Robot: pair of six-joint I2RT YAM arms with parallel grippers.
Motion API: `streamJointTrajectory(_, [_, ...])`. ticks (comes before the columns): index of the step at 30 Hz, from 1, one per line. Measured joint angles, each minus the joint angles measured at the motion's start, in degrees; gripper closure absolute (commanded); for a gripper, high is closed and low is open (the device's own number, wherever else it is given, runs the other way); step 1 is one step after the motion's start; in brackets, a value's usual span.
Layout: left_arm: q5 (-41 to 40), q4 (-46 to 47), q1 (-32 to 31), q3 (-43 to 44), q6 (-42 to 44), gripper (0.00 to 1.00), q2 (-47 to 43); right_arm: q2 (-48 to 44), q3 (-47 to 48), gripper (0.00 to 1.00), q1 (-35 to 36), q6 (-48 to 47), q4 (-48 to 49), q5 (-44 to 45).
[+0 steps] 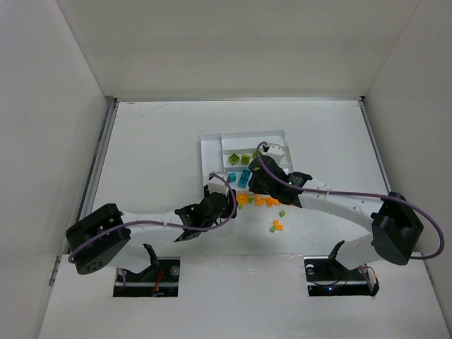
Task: Sort the legos into containers by color
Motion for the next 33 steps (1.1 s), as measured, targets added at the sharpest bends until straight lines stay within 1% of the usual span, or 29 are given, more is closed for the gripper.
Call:
streamJointTrajectory(8, [-3.19,-0.13,-1.84,1.18,1.31,0.47,-0.46,-5.18,-0.35,0.79,-0.28,-4.31,5.51,-1.46])
streamJointTrajectory(14, [-5.51,-0.22,-3.32,1.73,2.36,0.47,0.37,-8.39,-4.26,0.79,-0.31,-5.73,7.89,-2.25])
streamJointTrajectory(21, [-6.82,0.24,-4.87,4.83,4.92,0.47,5.95,-8.44,-4.52,0.79,-0.22,-7.19,9.33,-2.95])
streamJointTrajectory(26, [-8.81,0.28,-5.27,4.83,5.75,0.53,7.56,-8.00,-4.28,0.79,0.55,-7.87,9.66,-2.95])
streamJointTrajectory(33, [-9.94,0.76,-6.32,4.83,5.73,0.53,9.40,-7.96,-4.13,0.78,0.92,-8.48,9.99,-2.95])
